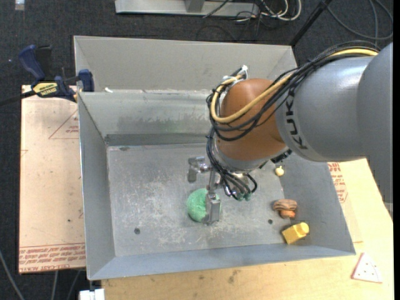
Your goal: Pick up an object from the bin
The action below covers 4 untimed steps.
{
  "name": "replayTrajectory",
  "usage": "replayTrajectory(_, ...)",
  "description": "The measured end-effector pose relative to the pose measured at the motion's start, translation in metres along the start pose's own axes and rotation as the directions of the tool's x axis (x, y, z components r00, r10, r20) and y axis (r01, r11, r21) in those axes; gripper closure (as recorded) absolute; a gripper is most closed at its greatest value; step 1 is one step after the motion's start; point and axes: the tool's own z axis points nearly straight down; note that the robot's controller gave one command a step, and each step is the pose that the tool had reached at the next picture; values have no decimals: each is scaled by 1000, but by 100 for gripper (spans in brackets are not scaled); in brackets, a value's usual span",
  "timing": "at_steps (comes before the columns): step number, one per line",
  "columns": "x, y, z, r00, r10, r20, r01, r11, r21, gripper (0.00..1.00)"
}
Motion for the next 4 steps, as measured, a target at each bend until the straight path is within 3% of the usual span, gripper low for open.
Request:
replayTrajectory(1,20,-7,15,1000,-12,7,12,1000,-1,0)
replayTrajectory(2,-8,-28,49,999,46,6,-46,999,-5,100)
replayTrajectory(3,-8,-28,49,999,47,6,-47,999,-5,100)
replayTrajectory(4,-13,-34,-75,999,35,9,-35,999,-1,100)
